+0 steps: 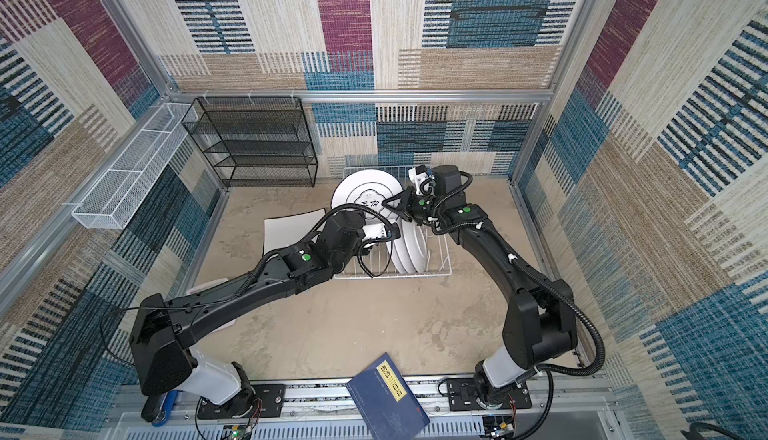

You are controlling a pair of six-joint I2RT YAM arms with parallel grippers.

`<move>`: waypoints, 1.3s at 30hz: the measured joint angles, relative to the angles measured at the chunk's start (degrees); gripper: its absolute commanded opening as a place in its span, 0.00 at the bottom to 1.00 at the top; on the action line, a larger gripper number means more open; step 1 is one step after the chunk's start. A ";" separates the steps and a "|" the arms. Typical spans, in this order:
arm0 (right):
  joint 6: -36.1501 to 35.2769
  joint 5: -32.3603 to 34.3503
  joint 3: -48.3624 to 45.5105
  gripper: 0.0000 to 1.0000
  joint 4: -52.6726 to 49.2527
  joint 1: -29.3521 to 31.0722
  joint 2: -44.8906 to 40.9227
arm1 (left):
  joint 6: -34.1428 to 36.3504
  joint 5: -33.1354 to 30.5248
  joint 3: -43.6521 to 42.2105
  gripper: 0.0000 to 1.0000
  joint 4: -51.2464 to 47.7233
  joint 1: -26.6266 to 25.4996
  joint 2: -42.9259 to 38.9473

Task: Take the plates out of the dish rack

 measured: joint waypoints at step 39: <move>0.09 4.68 -6.95 0.00 11.17 -3.08 -4.55 | -85.92 69.85 8.96 0.87 -2.08 35.23 4.31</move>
